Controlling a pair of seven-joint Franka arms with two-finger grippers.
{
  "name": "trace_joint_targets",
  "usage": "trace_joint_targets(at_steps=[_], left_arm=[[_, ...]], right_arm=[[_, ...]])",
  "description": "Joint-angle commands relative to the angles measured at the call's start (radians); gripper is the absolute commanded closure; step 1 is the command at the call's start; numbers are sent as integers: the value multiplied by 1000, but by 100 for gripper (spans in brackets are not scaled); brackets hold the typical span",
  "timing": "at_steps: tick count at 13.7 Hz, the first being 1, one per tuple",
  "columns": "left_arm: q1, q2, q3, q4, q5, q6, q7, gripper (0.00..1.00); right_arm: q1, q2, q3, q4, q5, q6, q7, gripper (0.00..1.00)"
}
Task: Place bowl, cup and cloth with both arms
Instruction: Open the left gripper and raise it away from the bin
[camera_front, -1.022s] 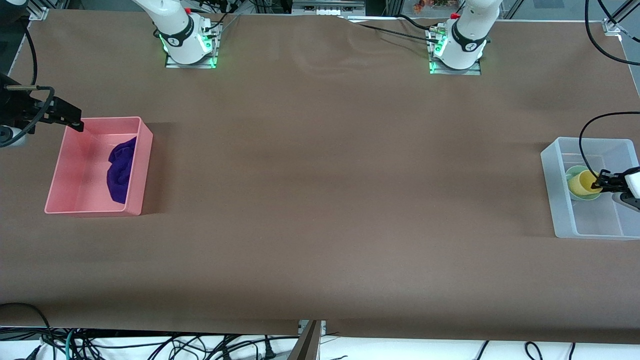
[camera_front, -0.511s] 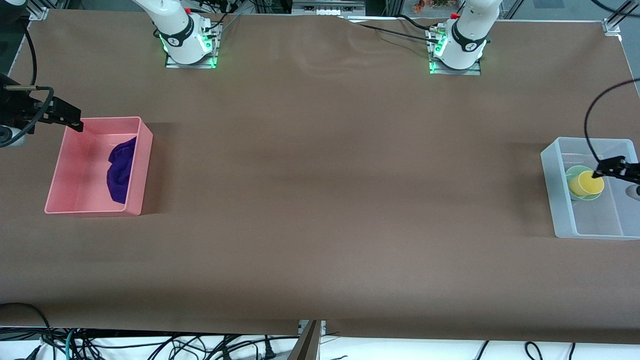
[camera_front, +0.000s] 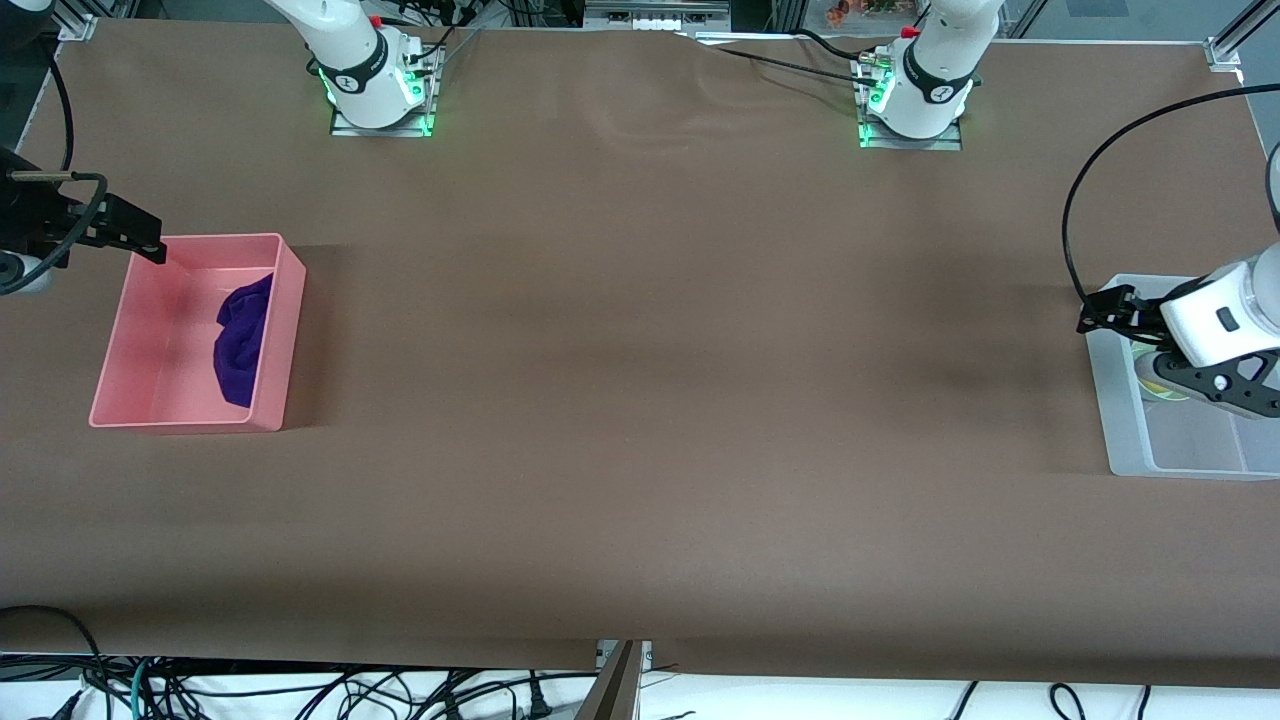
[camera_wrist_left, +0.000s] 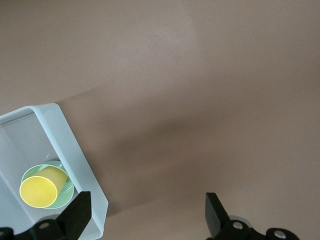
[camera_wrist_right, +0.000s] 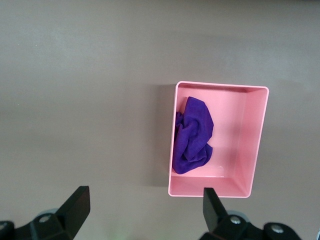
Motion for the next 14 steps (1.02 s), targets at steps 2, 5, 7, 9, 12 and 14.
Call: trace_joint_targets(at_steps=[2, 5, 7, 9, 12, 14], left_arm=[[-254, -96, 233, 5, -51, -18, -15, 0], [-581, -141, 669, 1, -277, -9, -19, 0], [-689, -214, 788, -46, -321, -8, -42, 0], [-714, -319, 794, -179, -315, 81, -151, 0], [-747, -422, 798, -337, -312, 179, -189, 0], [-751, -423, 801, -336, -304, 181, -193, 0]], right_arm=[[-7, -6, 3, -4, -6, 2, -17, 0], [-7, -6, 3, -3, -5, 2, -17, 0], [-7, -6, 3, -3, -5, 2, -17, 0], [-9, -6, 3, -4, -5, 2, -17, 0], [-9, -6, 3, -4, -5, 2, -17, 0], [-9, -6, 3, -4, -5, 2, -17, 0]])
